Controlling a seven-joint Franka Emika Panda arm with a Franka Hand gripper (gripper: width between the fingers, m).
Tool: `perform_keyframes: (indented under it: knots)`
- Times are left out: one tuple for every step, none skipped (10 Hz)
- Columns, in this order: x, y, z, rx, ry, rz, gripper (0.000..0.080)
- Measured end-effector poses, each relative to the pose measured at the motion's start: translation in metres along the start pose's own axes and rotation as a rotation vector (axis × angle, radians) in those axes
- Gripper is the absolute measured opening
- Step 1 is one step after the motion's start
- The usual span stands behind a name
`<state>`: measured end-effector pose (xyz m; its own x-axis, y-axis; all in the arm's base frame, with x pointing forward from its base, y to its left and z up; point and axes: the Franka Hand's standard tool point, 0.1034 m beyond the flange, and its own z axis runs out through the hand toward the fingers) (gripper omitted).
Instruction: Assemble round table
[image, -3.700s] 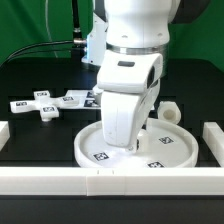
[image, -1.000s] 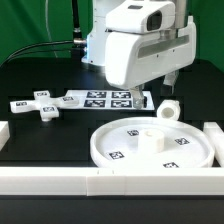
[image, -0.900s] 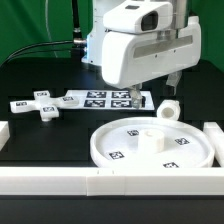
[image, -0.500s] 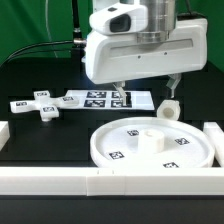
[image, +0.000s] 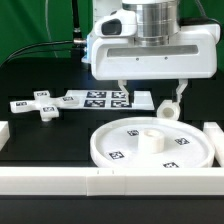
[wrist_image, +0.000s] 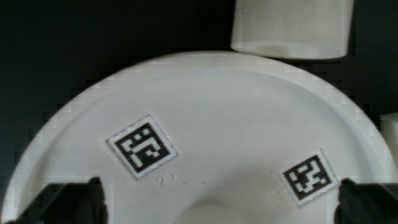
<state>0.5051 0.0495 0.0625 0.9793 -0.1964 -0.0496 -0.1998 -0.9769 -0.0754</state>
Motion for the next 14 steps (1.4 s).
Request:
perform_keyframes:
  knots:
    - [-0.005, -0.004, 0.003, 0.014, -0.006, 0.128, 0.0648]
    - [-0.01, -0.012, 0.006, 0.016, -0.004, 0.186, 0.0648]
    - [-0.015, -0.021, 0.009, 0.021, -0.002, 0.259, 0.0648]
    - [-0.02, -0.027, 0.013, 0.026, 0.011, 0.267, 0.0648]
    - [-0.023, -0.028, 0.015, 0.023, 0.003, 0.256, 0.0648]
    - [-0.023, -0.026, 0.014, 0.021, -0.02, 0.249, 0.0648]
    - [-0.023, -0.026, 0.014, 0.021, -0.021, 0.246, 0.0648]
    - [-0.027, -0.024, 0.016, 0.015, -0.059, 0.22, 0.0648]
    - [-0.029, -0.022, 0.019, 0.019, -0.133, 0.199, 0.0648]
    - [-0.027, -0.023, 0.02, 0.032, -0.192, 0.188, 0.0648]
    - [-0.025, -0.023, 0.02, 0.038, -0.241, 0.176, 0.0648]
    - [-0.023, -0.024, 0.019, 0.055, -0.304, 0.183, 0.0648]
    - [-0.022, -0.024, 0.019, 0.057, -0.353, 0.184, 0.0648]
    - [-0.027, -0.022, 0.02, 0.057, -0.44, 0.181, 0.0648]
